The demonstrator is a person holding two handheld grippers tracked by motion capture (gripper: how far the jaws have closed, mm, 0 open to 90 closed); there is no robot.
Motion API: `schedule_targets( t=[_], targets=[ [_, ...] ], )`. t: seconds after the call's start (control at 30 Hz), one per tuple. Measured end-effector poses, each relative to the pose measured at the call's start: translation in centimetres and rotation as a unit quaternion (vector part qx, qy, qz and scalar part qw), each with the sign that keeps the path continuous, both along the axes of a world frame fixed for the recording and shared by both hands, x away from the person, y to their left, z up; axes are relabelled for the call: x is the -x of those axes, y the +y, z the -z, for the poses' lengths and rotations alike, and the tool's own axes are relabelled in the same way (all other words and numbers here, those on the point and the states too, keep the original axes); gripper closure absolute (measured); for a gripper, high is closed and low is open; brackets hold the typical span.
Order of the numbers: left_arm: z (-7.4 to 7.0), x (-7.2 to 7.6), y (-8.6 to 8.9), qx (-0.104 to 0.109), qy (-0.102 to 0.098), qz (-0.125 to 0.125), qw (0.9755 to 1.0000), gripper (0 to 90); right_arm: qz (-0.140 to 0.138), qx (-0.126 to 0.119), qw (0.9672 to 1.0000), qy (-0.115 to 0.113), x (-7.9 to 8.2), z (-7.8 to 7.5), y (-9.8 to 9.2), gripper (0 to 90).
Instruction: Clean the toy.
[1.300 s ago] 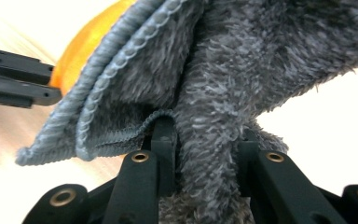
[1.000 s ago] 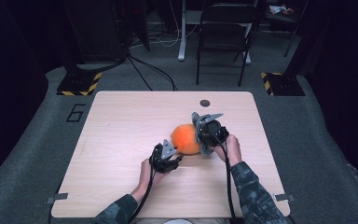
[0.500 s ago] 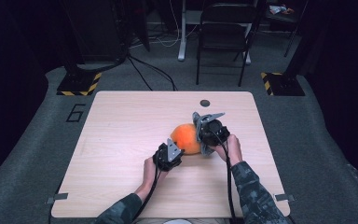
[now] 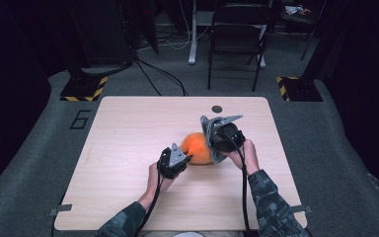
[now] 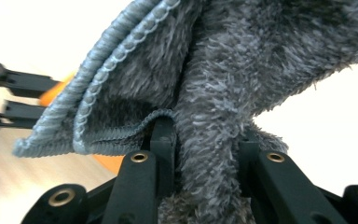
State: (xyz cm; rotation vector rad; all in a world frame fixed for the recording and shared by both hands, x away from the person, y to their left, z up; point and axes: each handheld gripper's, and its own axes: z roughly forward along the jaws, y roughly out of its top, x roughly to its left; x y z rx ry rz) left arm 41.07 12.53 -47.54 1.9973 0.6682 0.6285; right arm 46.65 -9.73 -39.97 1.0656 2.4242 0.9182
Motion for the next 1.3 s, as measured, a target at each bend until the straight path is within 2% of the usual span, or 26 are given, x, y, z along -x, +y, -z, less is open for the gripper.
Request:
schedule_targets(
  t=[0.17, 0.27, 0.4, 0.6, 0.7, 0.8, 0.83, 0.87, 0.97, 1.03, 1.13, 1.3],
  targets=[
    [-0.3, 0.2, 0.1, 0.013, 0.001, 0.008, 0.9999, 80.0, -0.029, -0.03, 0.999, -0.015, 1.4, -1.4, 1.6, 69.3],
    [-0.3, 0.3, -0.2, 0.012, 0.002, 0.015, 0.9998, 79.9, -0.051, -0.041, 0.9975, -0.025, 2.0, -1.4, 2.7, 69.2],
    [0.0, 0.1, -0.2, 0.012, 0.015, 0.014, 0.9997, 79.6, -0.048, -0.021, 0.9982, -0.031, 1.7, 0.2, 3.4, 69.4],
    [0.1, 0.0, -0.2, 0.014, 0.018, 0.013, 0.9997, 79.1, -0.03, 0.003, 0.9993, -0.024, 0.9, 0.5, 2.2, 69.0],
    [0.1, -0.1, -0.1, 0.013, 0.019, 0.012, 0.9997, 78.7, -0.021, 0.004, 0.9997, -0.013, 0.4, 0.8, 1.4, 69.0],
    [0.2, -0.2, 0.1, 0.019, 0.024, 0.006, 0.9995, 78.2, -0.007, 0.024, 0.9997, -0.006, -0.1, 1.1, 0.7, 69.1],
    [0.2, -0.3, 0.2, 0.021, 0.023, 0.003, 0.9995, 77.9, 0.001, 0.041, 0.9992, 0.003, -0.4, 1.4, 0.4, 69.2],
    [0.3, -0.4, 0.2, 0.026, 0.026, 0.002, 0.9993, 77.7, 0.002, 0.045, 0.999, 0.005, -0.6, 1.6, 0.0, 69.2],
    [0.3, -0.4, 0.2, 0.027, 0.027, 0.003, 0.9993, 77.5, 0.018, 0.038, 0.9985, 0.035, -1.3, 2.6, -1.0, 69.3],
    [0.3, -0.4, 0.1, 0.027, 0.026, 0.003, 0.9993, 77.5, 0.022, 0.033, 0.9982, 0.044, -1.7, 3.0, -1.4, 69.3],
    [0.3, -0.4, 0.2, 0.031, 0.026, 0.001, 0.9992, 77.5, 0.036, 0.056, 0.9967, 0.048, -1.9, 3.6, -1.8, 69.4],
    [0.3, -0.5, 0.3, 0.039, 0.033, -0.003, 0.9987, 77.5, 0.063, 0.081, 0.9916, 0.078, -2.7, 5.6, -2.6, 69.5]
  ],
)
